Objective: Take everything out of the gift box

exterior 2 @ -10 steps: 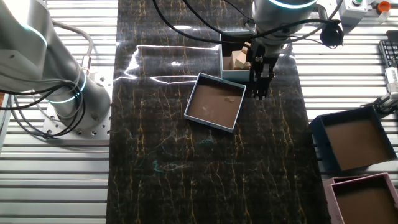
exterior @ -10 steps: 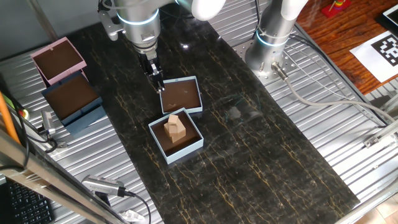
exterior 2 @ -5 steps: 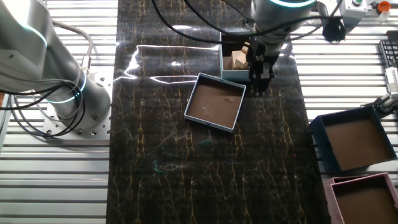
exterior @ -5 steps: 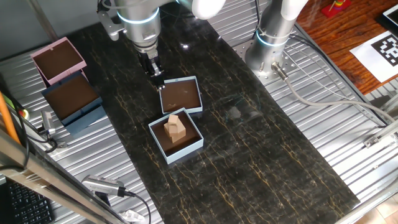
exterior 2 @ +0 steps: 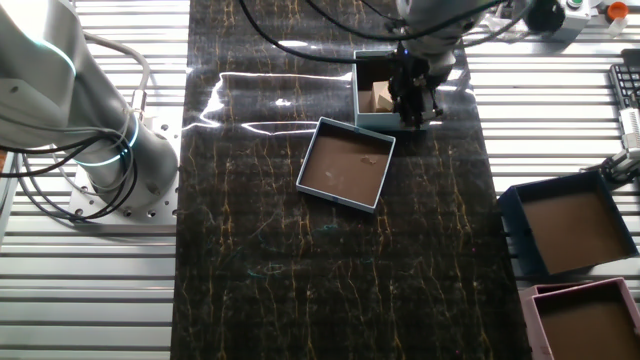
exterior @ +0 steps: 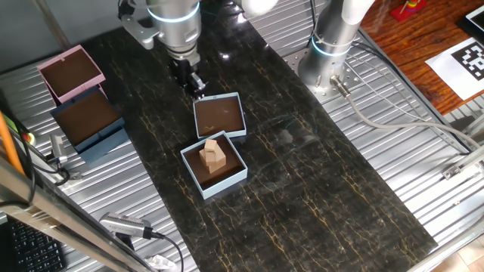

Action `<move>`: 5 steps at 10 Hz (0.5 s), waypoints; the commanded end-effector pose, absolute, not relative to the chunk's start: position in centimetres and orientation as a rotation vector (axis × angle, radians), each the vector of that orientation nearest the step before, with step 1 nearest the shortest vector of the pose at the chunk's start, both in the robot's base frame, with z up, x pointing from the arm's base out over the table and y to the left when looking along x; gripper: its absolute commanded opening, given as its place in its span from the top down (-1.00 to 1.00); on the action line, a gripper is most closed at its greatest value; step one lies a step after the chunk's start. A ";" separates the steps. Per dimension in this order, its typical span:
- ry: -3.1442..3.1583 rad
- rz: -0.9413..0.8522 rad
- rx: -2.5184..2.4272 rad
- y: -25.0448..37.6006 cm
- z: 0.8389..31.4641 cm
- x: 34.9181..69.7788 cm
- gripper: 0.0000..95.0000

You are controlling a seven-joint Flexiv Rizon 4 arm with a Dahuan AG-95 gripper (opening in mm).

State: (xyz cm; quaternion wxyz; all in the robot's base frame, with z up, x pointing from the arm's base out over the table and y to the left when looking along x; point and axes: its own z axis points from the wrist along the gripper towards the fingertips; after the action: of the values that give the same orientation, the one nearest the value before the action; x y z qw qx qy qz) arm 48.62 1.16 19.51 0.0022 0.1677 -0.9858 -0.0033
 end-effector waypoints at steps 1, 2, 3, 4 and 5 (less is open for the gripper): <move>-3.080 -0.011 0.564 1.3 19.7 48.5 1.00; -3.075 -0.011 0.573 1.3 19.6 48.5 1.00; -3.064 -0.012 0.591 1.4 19.6 48.5 1.00; -3.050 -0.011 0.603 1.8 19.3 48.6 1.00; -3.042 -0.015 0.612 2.4 18.9 48.9 1.00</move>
State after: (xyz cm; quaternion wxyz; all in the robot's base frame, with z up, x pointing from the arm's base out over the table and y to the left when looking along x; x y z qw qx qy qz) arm 48.90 2.52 18.86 0.0193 0.1972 -0.9802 -0.0055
